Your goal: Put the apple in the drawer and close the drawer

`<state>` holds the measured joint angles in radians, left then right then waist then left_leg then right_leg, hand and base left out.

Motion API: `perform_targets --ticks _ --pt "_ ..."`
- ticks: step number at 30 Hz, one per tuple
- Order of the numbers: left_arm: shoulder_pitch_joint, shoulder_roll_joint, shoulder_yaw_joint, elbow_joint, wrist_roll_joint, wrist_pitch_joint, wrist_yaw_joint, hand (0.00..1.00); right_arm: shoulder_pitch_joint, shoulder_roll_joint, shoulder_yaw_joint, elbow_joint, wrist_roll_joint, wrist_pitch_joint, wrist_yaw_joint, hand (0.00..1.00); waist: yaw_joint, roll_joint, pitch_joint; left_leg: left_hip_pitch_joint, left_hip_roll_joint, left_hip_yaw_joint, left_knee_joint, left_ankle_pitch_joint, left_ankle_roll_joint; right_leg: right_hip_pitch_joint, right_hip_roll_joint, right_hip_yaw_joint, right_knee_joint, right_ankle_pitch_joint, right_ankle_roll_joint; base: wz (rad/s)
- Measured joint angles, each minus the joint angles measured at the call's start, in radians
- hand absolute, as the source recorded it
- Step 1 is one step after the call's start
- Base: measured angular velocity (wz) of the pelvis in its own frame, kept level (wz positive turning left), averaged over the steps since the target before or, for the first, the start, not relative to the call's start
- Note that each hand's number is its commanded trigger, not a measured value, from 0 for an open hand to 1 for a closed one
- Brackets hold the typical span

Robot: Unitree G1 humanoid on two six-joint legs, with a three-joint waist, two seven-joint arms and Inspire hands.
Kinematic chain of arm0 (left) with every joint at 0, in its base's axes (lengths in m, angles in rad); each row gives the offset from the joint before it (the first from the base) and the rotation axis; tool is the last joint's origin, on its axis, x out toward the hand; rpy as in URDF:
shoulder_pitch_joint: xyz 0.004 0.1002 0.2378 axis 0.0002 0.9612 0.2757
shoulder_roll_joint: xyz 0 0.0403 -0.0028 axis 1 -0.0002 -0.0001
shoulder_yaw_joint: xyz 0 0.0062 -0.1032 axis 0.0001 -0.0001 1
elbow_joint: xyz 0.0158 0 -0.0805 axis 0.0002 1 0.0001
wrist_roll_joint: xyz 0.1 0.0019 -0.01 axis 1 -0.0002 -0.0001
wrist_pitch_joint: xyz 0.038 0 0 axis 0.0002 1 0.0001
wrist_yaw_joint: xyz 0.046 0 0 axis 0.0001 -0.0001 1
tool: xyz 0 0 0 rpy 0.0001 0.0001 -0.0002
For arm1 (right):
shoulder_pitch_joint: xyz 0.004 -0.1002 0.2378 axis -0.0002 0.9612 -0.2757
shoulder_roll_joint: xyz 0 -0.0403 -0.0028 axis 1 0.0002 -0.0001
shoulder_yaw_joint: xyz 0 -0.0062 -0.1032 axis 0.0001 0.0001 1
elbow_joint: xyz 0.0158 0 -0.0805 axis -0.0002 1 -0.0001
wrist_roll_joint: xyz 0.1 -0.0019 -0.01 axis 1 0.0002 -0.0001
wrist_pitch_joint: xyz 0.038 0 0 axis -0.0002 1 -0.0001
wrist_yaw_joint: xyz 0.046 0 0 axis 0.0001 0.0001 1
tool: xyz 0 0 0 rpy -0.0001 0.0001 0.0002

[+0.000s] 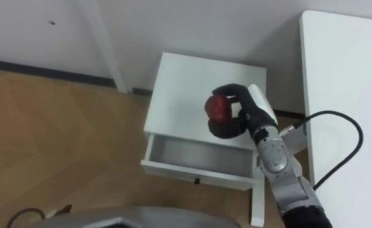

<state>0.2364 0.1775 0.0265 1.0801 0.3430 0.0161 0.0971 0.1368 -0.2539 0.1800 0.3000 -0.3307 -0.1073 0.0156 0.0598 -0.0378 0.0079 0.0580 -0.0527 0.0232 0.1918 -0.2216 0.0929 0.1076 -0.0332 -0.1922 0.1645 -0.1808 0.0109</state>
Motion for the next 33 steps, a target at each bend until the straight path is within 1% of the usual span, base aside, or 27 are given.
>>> perform_targets --ticks 8,10,14,19,22,24,25,33 --pt "-0.008 0.000 -0.001 -0.010 0.003 0.000 0.011 0.00 0.005 0.000 0.019 0.000 -0.036 0.001 0.032 1.00 -0.002 -0.001 -0.0003 0.003 -0.003 -0.004 -0.004 0.000 0.000 0.011 0.001 -0.002 -0.014 0.000 0.000 0.00" --pt "-0.011 -0.001 -0.001 -0.017 0.005 0.000 0.013 0.00 0.008 0.001 0.037 0.001 -0.038 0.004 0.034 1.00 -0.002 0.000 -0.0003 0.003 -0.003 -0.005 -0.002 0.000 0.000 0.012 0.001 -0.002 -0.014 0.000 0.000 0.00" --pt "-0.009 -0.001 -0.001 -0.024 0.005 0.001 0.032 0.00 0.028 0.004 0.043 0.003 -0.039 0.023 0.054 1.00 0.000 0.000 -0.0002 0.003 -0.006 -0.009 -0.003 0.000 0.000 0.013 0.002 -0.002 -0.014 0.000 0.000 0.02" --pt "-0.008 -0.002 -0.013 -0.024 0.005 0.005 0.044 0.00 0.032 0.009 0.058 0.034 -0.040 0.024 0.063 1.00 0.001 -0.003 -0.0015 0.004 -0.007 -0.009 -0.003 0.000 0.000 0.013 0.001 -0.002 -0.014 0.000 0.000 0.00" --pt "-0.008 -0.002 -0.013 -0.024 0.004 0.005 0.046 0.00 0.032 0.011 0.074 0.043 -0.040 0.036 0.073 1.00 0.003 -0.003 -0.0012 0.005 -0.006 -0.009 -0.003 0.000 0.000 0.013 0.000 -0.002 -0.014 0.000 0.000 0.00" --pt "-0.009 -0.002 -0.013 -0.024 0.004 0.005 0.046 0.00 0.032 0.018 0.076 0.045 -0.038 0.036 0.075 0.22 0.002 -0.002 -0.0007 0.004 -0.006 -0.009 -0.003 0.000 0.000 0.013 0.001 -0.002 -0.015 0.000 0.000 0.00" --pt "-0.009 -0.002 -0.013 -0.024 0.004 0.005 0.046 0.00 0.032 0.018 0.077 0.045 -0.037 0.036 0.075 0.00 0.002 -0.002 -0.0006 0.004 -0.006 -0.009 -0.003 0.000 0.000 0.013 0.001 -0.003 -0.015 0.000 0.000 0.00" --pt "-0.009 -0.002 -0.014 -0.026 0.005 0.005 0.046 0.00 0.032 0.018 0.078 0.045 -0.037 0.036 0.096 0.00 0.003 -0.003 -0.0015 0.003 -0.007 -0.011 -0.001 0.000 0.001 0.013 0.001 -0.003 -0.015 0.000 0.000 0.00"
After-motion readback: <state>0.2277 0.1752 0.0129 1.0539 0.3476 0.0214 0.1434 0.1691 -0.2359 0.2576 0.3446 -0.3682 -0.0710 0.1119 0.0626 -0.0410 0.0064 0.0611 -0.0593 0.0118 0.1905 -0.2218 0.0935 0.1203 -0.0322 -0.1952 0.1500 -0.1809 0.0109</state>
